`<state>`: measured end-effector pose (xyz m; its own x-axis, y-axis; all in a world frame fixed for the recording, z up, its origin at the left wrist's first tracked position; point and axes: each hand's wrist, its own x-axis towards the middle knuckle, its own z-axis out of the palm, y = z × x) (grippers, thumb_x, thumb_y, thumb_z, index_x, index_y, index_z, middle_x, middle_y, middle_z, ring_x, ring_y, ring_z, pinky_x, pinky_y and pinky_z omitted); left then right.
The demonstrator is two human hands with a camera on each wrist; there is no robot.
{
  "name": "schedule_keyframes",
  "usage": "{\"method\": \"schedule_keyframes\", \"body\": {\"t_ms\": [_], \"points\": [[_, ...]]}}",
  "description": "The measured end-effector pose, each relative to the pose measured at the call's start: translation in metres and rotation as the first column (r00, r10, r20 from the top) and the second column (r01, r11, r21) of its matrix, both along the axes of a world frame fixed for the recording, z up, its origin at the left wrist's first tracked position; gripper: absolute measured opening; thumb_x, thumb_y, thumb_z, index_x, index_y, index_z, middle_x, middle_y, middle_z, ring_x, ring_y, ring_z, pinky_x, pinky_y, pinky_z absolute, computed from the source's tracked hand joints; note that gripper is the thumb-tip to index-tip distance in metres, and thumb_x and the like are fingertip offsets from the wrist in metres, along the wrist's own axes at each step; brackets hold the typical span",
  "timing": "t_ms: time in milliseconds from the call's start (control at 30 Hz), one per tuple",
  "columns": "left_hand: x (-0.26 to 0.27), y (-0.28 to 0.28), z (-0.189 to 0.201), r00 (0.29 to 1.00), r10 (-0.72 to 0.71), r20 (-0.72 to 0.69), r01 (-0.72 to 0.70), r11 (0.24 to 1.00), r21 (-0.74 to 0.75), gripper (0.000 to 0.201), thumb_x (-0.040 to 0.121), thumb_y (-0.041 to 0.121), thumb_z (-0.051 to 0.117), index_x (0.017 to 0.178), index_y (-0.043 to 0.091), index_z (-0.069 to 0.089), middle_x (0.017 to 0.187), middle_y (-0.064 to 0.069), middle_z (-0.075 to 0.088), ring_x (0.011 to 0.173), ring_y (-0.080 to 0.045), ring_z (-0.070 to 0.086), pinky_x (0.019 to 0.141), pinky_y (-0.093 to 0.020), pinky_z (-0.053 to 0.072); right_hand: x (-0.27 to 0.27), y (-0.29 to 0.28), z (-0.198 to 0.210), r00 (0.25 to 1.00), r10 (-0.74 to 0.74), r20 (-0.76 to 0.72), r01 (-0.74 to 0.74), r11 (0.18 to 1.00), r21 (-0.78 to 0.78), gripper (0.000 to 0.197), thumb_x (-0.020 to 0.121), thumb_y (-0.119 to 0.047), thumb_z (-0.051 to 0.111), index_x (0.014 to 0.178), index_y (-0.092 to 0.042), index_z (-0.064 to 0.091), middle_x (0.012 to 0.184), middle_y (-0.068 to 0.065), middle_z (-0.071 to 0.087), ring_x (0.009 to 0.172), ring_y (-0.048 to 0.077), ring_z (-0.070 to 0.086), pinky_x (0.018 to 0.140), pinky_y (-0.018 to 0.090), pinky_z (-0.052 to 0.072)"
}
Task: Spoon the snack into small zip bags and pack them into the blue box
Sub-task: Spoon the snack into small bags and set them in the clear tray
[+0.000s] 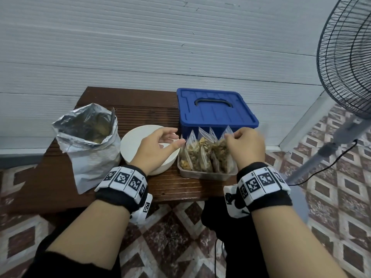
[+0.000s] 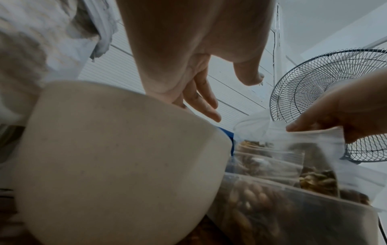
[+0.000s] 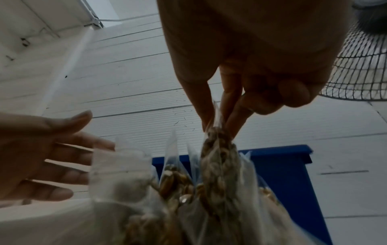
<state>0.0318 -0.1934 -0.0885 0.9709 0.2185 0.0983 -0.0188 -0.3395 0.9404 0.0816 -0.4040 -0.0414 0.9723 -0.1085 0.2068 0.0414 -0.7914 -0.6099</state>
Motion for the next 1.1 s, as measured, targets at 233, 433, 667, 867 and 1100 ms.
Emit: {"method": "schedule_keyframes", "body": {"t_ms": [233, 433, 667, 867, 1100], "points": [[0.0, -0.002, -0.001, 1.0, -0.003, -0.03, 0.004, 1.0, 0.021, 0.038, 0.084, 0.036, 0.07, 0.119, 0.024, 0.061, 0.103, 0.014, 0.067, 0.097, 0.005, 0.061, 0.089, -0.02, 0.045, 0.002, 0.0, -0.013, 0.991, 0.018, -0.134, -0.02, 1.0, -0.017, 0.032, 0.084, -0.035, 0.068, 0.062, -0.02, 0.049, 0.067, -0.003, 0.054, 0.076, 0.02, 0.055, 0.066, 0.027, 0.037], [0.001, 0.002, 0.0, 0.999, 0.02, -0.048, -0.018, 0.999, 0.05, 0.035, 0.085, 0.037, 0.068, 0.117, 0.024, 0.061, 0.101, 0.017, 0.065, 0.094, 0.006, 0.06, 0.078, -0.009, 0.041, 0.002, -0.002, -0.018, 0.991, 0.03, -0.129, -0.024, 0.999, 0.047, 0.028, 0.078, -0.041, 0.074, 0.072, -0.019, 0.057, 0.074, -0.003, 0.06, 0.08, 0.017, 0.058, 0.07, 0.029, 0.045], [0.002, 0.022, -0.001, 0.988, 0.145, -0.056, -0.141, 0.987, 0.074, 0.027, 0.092, 0.035, 0.062, 0.116, 0.023, 0.063, 0.103, 0.013, 0.063, 0.1, -0.005, 0.058, 0.089, -0.019, 0.041, 0.0, 0.004, -0.011, 0.995, 0.074, 0.073, -0.087, 0.976, 0.202, 0.035, 0.075, -0.045, 0.075, 0.094, -0.018, 0.064, 0.084, -0.006, 0.062, 0.085, 0.011, 0.057, 0.076, 0.027, 0.046], [0.006, 0.042, -0.011, 0.974, 0.171, -0.148, -0.132, 0.961, 0.242, 0.034, 0.09, 0.017, 0.066, 0.124, 0.014, 0.06, 0.117, 0.001, 0.065, 0.104, -0.009, 0.057, 0.095, -0.024, 0.042, -0.01, 0.035, -0.001, 0.91, 0.256, 0.326, -0.339, 0.912, 0.231, 0.02, 0.078, -0.037, 0.075, 0.091, -0.026, 0.064, 0.082, -0.009, 0.063, 0.075, 0.002, 0.048, 0.078, 0.027, 0.043], [0.021, 0.052, -0.012, 0.924, 0.118, -0.363, 0.143, 0.775, 0.616, 0.066, 0.083, 0.029, 0.074, 0.141, 0.019, 0.045, 0.14, -0.004, 0.051, 0.129, -0.019, 0.046, 0.107, -0.03, 0.034, -0.021, 0.076, -0.001, 0.87, 0.398, 0.29, -0.485, 0.797, 0.361, 0.018, 0.078, -0.034, 0.075, 0.093, -0.029, 0.067, 0.081, -0.012, 0.064, 0.071, 0.007, 0.049, 0.069, 0.018, 0.041]]}}
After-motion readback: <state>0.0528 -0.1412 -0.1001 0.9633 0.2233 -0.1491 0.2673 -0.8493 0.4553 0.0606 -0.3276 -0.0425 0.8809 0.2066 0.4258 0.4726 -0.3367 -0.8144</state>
